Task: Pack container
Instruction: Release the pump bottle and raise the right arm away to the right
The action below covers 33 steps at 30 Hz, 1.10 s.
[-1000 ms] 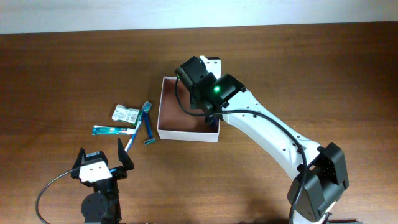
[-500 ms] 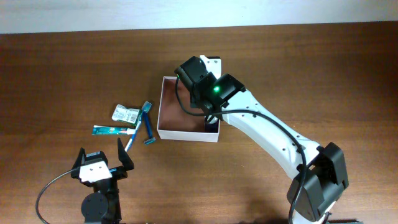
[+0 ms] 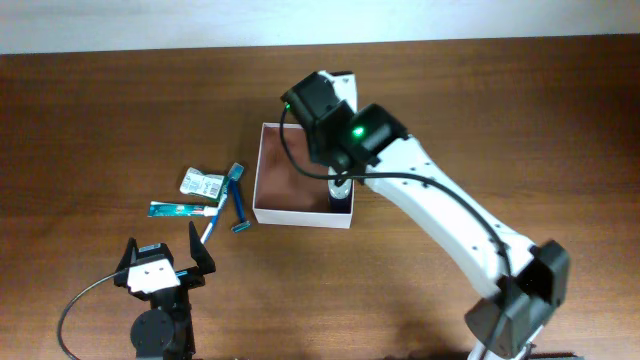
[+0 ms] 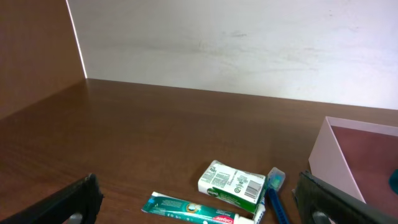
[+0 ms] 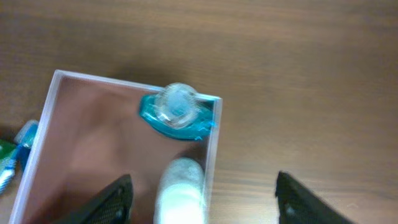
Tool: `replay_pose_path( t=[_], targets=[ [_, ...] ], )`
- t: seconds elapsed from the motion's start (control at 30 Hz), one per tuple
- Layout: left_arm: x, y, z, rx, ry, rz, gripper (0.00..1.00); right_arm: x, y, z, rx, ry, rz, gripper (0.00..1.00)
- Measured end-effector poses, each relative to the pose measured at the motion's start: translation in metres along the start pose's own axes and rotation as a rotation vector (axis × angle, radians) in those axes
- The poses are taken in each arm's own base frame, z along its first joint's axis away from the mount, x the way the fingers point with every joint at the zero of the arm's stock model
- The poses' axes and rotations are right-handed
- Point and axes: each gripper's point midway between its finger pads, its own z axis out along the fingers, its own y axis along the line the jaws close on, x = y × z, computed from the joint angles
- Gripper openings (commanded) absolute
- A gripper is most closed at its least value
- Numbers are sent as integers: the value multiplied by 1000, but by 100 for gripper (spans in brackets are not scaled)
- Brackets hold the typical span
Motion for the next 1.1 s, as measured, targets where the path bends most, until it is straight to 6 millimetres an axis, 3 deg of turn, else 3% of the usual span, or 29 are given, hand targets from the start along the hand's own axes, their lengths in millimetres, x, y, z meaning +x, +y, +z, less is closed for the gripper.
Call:
replay_pose_path(
  t=[0.13, 0.17, 0.23, 0.37, 0.5, 0.77, 1.0, 1.1],
  targets=[
    [0, 0, 0, 0, 0, 0, 99, -21, -57, -32, 60, -35, 76, 74],
    [0, 0, 0, 0, 0, 0, 99, -26, -77, -38, 83, -43, 109, 78],
    [0, 0, 0, 0, 0, 0, 99, -33, -126, -48, 146, -55, 194, 98],
    [0, 0, 0, 0, 0, 0, 99, -29, -211, -53, 287, -29, 327, 99],
    [0, 0, 0, 0, 0, 0, 99, -20, -262, -49, 371, 7, 424, 99],
    [0, 0, 0, 0, 0, 0, 100, -10, -297, -43, 376, 43, 522, 99],
    [-1, 0, 0, 0, -3, -1, 99, -8, -301, -43, 372, 48, 539, 99],
    [-21, -1, -1, 4, -87, -21, 99, -8, -301, -43, 369, 48, 539, 99]
  ],
)
